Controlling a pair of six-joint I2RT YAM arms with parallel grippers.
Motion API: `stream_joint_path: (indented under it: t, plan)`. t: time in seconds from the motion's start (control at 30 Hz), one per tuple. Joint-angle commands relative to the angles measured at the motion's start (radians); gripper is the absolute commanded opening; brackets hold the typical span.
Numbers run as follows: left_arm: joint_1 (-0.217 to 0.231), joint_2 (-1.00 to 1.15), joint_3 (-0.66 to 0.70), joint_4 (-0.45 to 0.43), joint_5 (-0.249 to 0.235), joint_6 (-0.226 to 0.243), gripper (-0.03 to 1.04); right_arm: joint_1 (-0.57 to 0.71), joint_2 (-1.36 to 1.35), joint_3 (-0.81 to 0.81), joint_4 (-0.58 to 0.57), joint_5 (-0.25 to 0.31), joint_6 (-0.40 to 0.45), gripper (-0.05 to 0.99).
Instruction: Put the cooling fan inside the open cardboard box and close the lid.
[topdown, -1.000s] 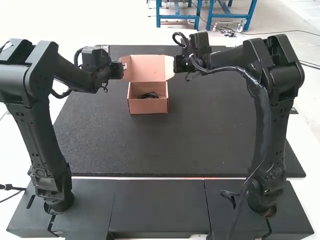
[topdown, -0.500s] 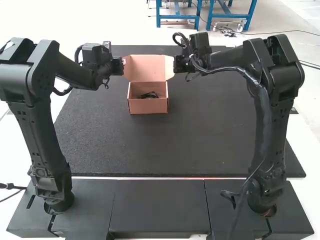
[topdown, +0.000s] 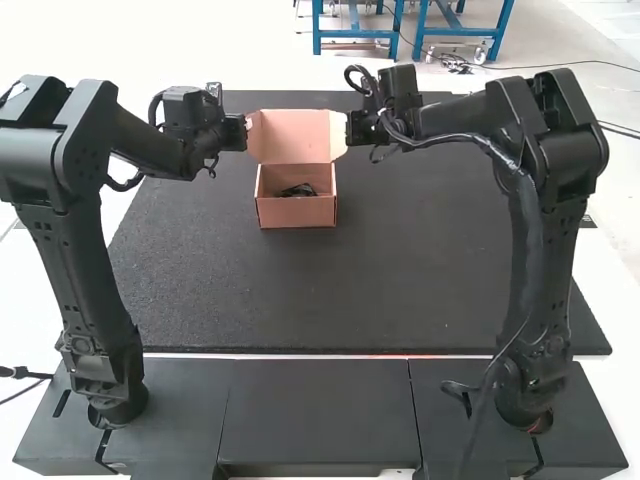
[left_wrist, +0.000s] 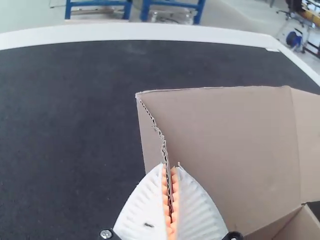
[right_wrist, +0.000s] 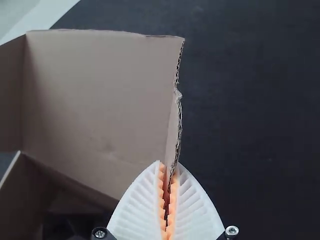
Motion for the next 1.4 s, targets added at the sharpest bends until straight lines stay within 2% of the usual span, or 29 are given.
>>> stream_joint_path:
  t: [0.0, 0.3, 0.7, 0.87, 1.37]
  plan:
    - [0.007, -0.012, 0.027, -0.012, 0.027, -0.004, 0.04, 0.048, 0.001, -0.013, -0.015, -0.033, 0.012, 0.05]
    - [0.001, -0.062, 0.004, -0.071, 0.055, -0.037, 0.04, 0.094, -0.008, -0.039, -0.021, -0.037, 0.02, 0.05]
    - [-0.027, -0.19, -0.105, -0.135, 0.072, -0.067, 0.04, 0.123, -0.089, -0.186, -0.016, -0.045, 0.015, 0.05]
    - [-0.039, -0.233, -0.162, -0.144, 0.079, -0.091, 0.04, 0.126, -0.117, -0.239, -0.006, -0.046, 0.015, 0.05]
    - [-0.063, -0.342, -0.329, -0.138, 0.081, -0.117, 0.04, 0.132, -0.171, -0.347, 0.031, -0.046, 0.016, 0.05]
